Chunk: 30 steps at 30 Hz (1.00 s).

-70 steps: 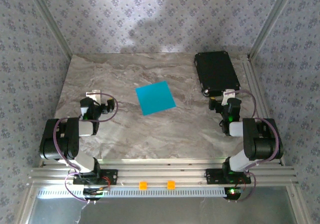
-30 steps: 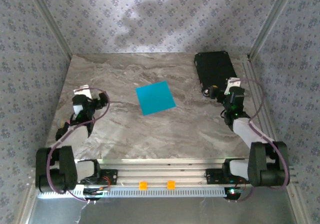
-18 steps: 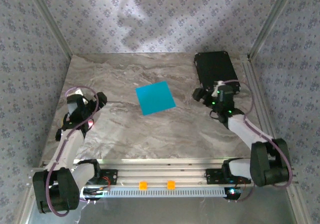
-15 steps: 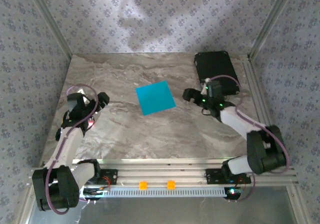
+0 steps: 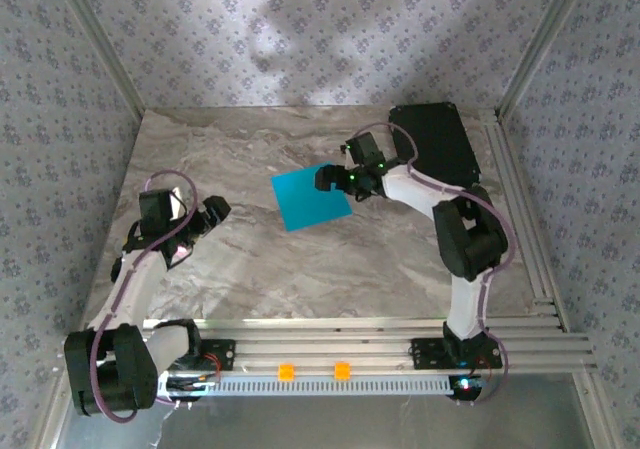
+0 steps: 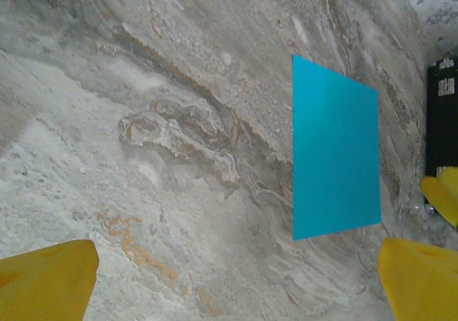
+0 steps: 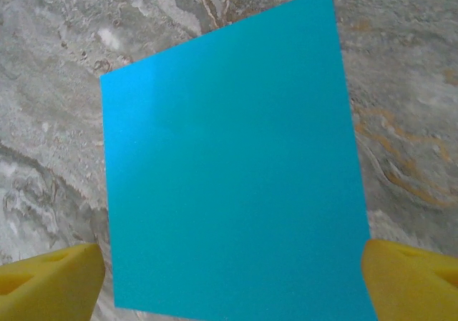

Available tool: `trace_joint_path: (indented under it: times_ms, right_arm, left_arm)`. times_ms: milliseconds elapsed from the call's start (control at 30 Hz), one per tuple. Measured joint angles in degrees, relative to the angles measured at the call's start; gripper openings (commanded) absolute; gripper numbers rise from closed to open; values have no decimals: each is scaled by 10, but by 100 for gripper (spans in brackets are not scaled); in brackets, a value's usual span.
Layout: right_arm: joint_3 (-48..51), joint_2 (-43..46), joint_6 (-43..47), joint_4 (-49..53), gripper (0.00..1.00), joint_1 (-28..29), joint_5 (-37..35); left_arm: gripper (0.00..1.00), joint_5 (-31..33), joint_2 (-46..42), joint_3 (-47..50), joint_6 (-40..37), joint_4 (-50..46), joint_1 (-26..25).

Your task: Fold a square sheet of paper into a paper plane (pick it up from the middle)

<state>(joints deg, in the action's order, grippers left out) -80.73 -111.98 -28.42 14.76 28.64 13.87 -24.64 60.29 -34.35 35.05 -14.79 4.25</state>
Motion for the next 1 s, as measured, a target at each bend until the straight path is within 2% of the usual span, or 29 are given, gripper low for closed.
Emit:
trace_joint_path:
  times_ms: [267, 467, 733, 1000]
  right_arm:
    - [-123, -102, 9, 68, 92, 0, 35]
    - [-165, -138, 12, 105, 91, 0, 39]
    - [-234, -172, 15, 149, 89, 0, 39]
    - [-239, -172, 11, 167, 89, 10, 30]
  left_arm:
    - [100, 42, 19, -7, 33, -5, -56]
    - [100, 63, 50, -17, 43, -7, -58]
    - [100, 56, 59, -26, 35, -23, -58]
    - [100, 53, -32, -23, 6, -71, -57]
